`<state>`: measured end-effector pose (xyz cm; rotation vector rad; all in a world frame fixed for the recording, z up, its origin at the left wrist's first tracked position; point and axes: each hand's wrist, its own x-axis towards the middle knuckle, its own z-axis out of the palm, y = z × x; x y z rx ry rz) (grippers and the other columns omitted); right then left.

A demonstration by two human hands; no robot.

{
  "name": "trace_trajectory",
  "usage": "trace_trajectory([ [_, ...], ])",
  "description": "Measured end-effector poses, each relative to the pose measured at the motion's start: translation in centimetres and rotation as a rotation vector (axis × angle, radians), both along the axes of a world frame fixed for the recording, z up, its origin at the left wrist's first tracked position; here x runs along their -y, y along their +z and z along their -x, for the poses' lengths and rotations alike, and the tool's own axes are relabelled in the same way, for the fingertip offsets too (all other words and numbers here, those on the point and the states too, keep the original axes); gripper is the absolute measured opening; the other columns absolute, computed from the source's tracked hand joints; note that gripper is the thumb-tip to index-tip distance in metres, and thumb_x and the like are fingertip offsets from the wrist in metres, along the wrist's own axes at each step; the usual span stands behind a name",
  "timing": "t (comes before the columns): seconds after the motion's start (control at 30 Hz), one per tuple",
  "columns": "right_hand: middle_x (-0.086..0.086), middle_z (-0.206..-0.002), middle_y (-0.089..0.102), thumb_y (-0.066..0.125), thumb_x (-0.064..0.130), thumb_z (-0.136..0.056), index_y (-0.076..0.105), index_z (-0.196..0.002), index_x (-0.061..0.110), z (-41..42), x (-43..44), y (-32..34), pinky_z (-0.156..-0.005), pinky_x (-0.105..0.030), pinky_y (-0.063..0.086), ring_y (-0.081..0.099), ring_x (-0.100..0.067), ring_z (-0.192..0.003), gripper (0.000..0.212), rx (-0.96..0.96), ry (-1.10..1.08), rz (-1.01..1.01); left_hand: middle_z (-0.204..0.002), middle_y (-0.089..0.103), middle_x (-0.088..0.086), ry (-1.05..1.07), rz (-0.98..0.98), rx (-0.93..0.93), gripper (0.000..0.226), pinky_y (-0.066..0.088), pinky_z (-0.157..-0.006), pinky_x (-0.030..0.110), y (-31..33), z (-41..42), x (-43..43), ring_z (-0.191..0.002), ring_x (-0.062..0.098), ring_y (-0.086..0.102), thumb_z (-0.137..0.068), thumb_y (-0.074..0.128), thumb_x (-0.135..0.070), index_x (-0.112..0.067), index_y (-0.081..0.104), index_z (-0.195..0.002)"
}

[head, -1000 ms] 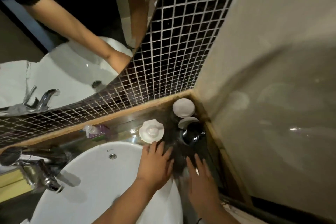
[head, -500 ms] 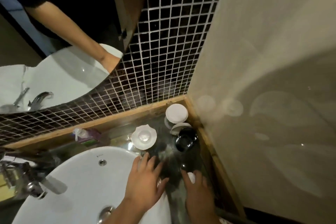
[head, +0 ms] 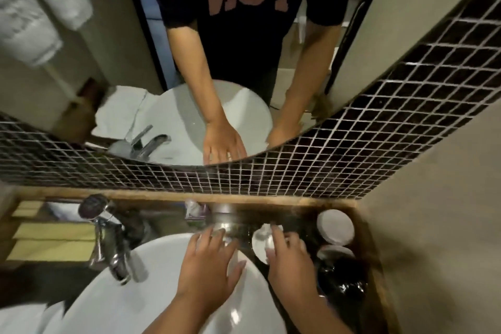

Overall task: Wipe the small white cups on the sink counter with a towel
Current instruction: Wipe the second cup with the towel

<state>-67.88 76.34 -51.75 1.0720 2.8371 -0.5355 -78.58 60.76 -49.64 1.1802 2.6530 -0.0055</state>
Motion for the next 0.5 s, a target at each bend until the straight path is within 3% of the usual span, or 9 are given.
trace_trajectory([
  [0.17, 0.0, -0.127, 0.061, 0.061, 0.045, -0.09, 0.029, -0.151, 0.027, 0.9, 0.1, -1.8, -0.091, -0.034, 0.046, 0.055, -0.018, -0.112, 0.071, 0.04, -0.006, -0.056, -0.144, 0.05, 0.001, -0.02, 0.008, 0.045, 0.061, 0.023, -0.114, 0.051, -0.9, 0.0, 0.2, -0.139, 0.029, 0.034, -0.092, 0.02, -0.065, -0.035, 0.051, -0.134],
  [0.33, -0.003, -0.119, 0.065, 0.057, 0.049, -0.091, 0.043, -0.144, 0.027, 0.6, -0.3, -2.5, -0.089, -0.036, 0.049, 0.056, -0.021, -0.107, 0.059, 0.063, -0.013, -0.102, -0.157, 0.032, -0.003, -0.01, 0.026, 0.112, 0.069, 0.004, -0.119, 0.048, -2.4, 0.0, 0.1, -0.147, 0.023, 0.016, -0.089, 0.007, -0.07, -0.039, 0.032, -0.146],
  [0.5, 0.002, -0.128, 0.062, 0.049, 0.051, -0.095, 0.038, -0.147, 0.03, 0.8, -0.5, -2.3, -0.099, -0.036, 0.044, 0.052, -0.019, -0.116, 0.057, 0.05, -0.032, -0.042, -0.159, 0.027, -0.003, -0.027, 0.073, 0.11, 0.069, 0.001, -0.119, 0.048, -3.1, 0.3, 0.3, -0.148, 0.024, 0.01, -0.09, 0.002, -0.07, -0.041, 0.021, -0.149],
])
